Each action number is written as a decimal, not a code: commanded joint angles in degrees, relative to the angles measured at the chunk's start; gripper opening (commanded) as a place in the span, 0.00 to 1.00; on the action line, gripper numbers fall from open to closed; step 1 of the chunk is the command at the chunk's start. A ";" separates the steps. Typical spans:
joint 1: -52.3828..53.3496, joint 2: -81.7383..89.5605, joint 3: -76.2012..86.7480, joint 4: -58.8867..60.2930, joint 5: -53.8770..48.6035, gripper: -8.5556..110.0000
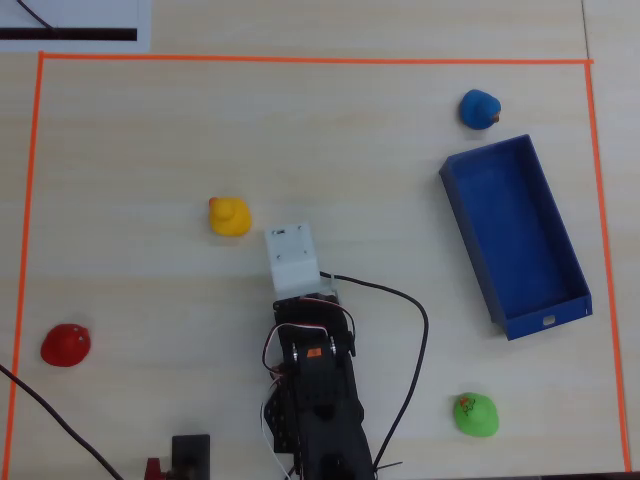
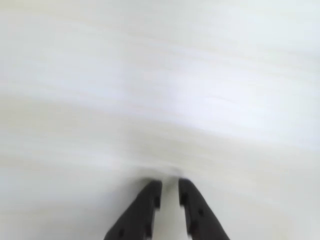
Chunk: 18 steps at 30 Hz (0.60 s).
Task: Grasp red duck and put it into box.
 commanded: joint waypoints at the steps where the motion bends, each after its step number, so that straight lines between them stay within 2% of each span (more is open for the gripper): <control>1: -12.48 -0.44 -2.02 -10.11 0.70 0.07; 4: -23.73 -6.86 -7.03 -21.01 6.24 0.10; 6: -31.64 -12.66 -13.45 -23.38 11.07 0.13; 9: -44.56 -25.49 -28.65 -19.42 19.42 0.15; 12: -56.87 -42.89 -48.78 -9.76 30.76 0.17; 15: -65.30 -58.18 -64.86 -4.13 39.11 0.20; 18: -70.05 -68.64 -74.00 -3.43 41.84 0.22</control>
